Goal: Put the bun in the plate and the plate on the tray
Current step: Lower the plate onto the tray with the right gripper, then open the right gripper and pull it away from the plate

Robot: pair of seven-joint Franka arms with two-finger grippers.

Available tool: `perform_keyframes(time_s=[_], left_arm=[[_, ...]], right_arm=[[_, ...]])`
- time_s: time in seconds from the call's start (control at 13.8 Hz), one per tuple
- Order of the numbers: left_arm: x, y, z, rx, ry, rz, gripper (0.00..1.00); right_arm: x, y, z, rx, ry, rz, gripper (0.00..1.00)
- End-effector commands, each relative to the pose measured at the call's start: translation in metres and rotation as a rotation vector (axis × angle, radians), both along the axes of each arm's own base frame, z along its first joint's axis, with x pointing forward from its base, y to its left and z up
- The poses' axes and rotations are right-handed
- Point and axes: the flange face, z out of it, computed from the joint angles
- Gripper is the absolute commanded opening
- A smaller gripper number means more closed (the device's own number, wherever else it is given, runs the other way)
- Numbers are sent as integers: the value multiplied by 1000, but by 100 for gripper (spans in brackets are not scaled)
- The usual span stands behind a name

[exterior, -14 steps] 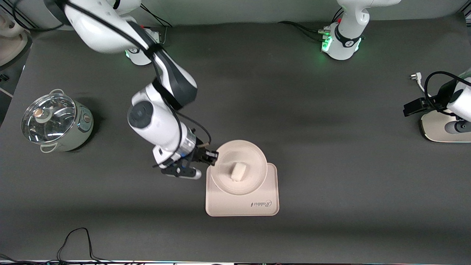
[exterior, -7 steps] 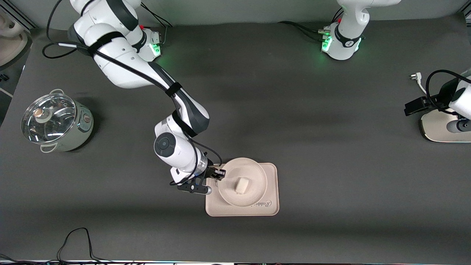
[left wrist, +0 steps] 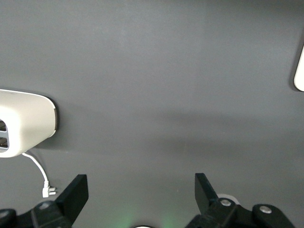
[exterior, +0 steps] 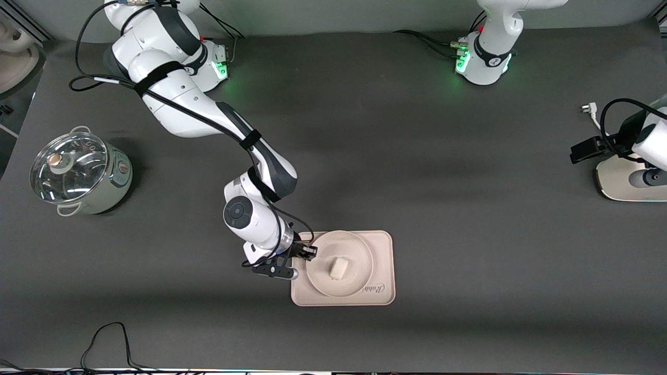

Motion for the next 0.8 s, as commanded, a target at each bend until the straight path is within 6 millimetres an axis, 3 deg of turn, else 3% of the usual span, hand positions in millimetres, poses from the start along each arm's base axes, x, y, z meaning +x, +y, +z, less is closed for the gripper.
perform_keyframes(time_s=[0.0, 0.07, 0.15, 0.29, 0.51, 0.73], left_arm=[[-3, -5, 8, -5, -7, -18, 100], [-2, -6, 7, -5, -8, -18, 100], [-2, -10, 7, -5, -8, -25, 100], [-2, -15, 8, -5, -10, -33, 100], [-4, -13, 9, -7, -7, -30, 100], [-5, -15, 10, -7, -10, -31, 100]], right_arm=[[5, 6, 4, 5, -29, 11, 46], [4, 8, 5, 6, -30, 12, 76], [4, 9, 9, 1, -39, 20, 100], [7, 10, 25, -36, -87, 57, 100], [12, 1, 75, -57, -107, 63, 100], [4, -10, 133, -93, -88, 69, 100]])
